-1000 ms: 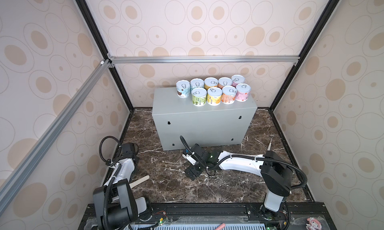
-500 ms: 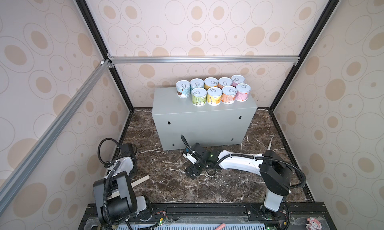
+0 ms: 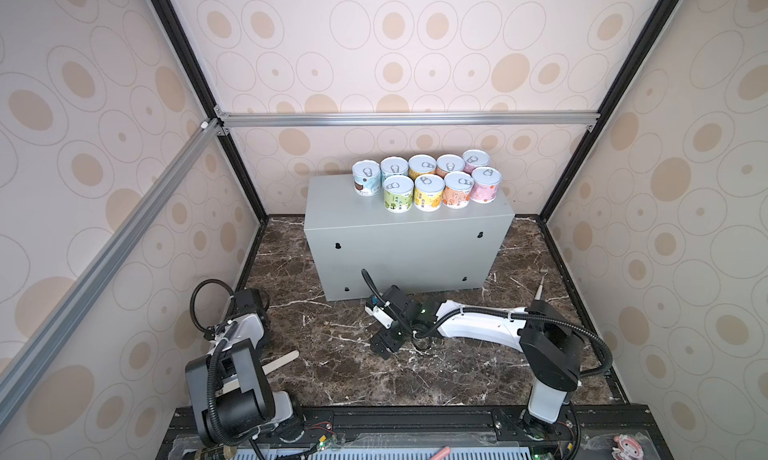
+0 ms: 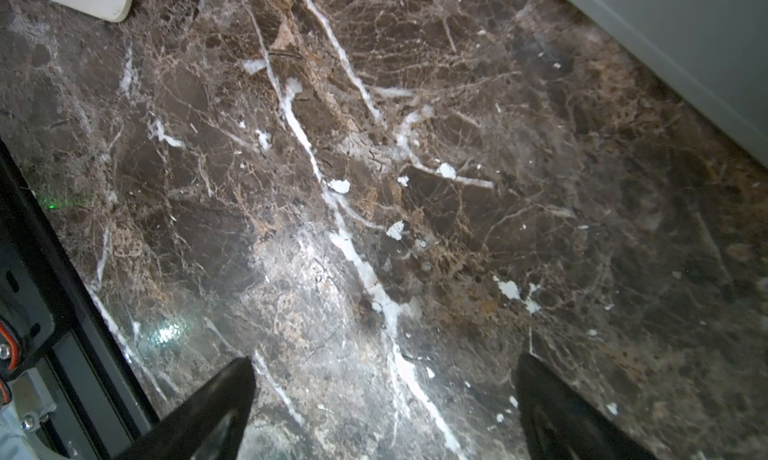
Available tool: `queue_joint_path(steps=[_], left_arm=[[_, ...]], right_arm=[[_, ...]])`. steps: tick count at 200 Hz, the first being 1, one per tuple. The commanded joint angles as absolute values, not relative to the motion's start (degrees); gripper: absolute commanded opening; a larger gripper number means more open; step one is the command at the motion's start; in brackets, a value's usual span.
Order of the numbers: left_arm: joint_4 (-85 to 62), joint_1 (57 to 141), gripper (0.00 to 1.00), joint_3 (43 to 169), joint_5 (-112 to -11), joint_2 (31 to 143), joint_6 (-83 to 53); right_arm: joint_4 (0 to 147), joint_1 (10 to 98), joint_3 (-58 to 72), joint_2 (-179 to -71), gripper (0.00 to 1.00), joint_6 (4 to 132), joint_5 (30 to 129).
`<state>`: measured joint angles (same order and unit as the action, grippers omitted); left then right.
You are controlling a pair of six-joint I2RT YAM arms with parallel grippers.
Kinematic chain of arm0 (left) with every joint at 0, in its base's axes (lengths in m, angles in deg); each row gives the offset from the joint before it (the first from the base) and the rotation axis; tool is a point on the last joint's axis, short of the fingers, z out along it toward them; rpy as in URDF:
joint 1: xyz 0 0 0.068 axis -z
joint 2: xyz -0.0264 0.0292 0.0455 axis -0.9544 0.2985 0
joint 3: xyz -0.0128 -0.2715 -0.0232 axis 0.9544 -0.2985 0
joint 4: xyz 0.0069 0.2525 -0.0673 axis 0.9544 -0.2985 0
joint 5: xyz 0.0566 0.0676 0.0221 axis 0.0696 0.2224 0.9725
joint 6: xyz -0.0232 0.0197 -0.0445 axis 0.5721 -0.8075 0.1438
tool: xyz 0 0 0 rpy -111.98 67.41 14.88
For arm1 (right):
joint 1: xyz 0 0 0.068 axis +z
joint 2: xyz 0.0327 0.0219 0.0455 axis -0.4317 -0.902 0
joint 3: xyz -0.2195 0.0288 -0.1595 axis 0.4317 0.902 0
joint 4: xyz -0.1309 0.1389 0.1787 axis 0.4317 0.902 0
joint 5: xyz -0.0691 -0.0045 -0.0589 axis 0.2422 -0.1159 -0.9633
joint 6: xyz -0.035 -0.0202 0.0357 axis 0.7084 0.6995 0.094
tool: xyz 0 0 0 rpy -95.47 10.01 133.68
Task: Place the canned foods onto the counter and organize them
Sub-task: 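Lift the green-labelled can off the table with the left gripper, then carry the green-labelled can up onto the cabinet top with the left gripper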
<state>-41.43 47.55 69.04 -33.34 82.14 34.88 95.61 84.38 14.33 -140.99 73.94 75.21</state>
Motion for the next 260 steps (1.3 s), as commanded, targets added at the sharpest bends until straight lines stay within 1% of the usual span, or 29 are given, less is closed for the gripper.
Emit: queue_joint_path(steps=[1,37,72,105,144,175,216,260], left_arm=[[-41.7,47.0,0.81,68.7,-30.5,80.7,35.5],[-41.9,47.0,0.77,67.8,-28.7,76.8,35.3],[-40.0,47.0,0.76,66.2,-28.8,71.5,33.5],[-38.2,47.0,0.74,65.3,-30.4,67.8,31.1],[-36.2,47.0,0.74,65.7,-33.3,63.0,26.6],[-30.3,47.0,0.73,65.0,-38.2,58.6,18.8],[-29.1,47.0,0.72,66.8,-42.8,56.8,12.0],[-26.7,47.0,0.68,69.6,-52.1,54.0,5.9]], right_arm=[[95.5,84.1,14.7,-140.9,1.00,74.2,75.4],[95.5,84.1,14.9,-140.5,1.00,74.1,75.3],[95.8,84.1,14.7,-140.3,1.00,74.1,75.3],[96.2,84.1,14.7,-140.0,1.00,73.9,75.3],[96.5,84.2,14.8,-139.5,1.00,73.8,75.1],[96.4,84.2,15.2,-138.5,1.00,73.5,74.9],[96.6,84.2,15.8,-137.0,1.00,73.3,74.2],[98.0,84.2,16.4,-133.5,1.00,73.0,73.4]])
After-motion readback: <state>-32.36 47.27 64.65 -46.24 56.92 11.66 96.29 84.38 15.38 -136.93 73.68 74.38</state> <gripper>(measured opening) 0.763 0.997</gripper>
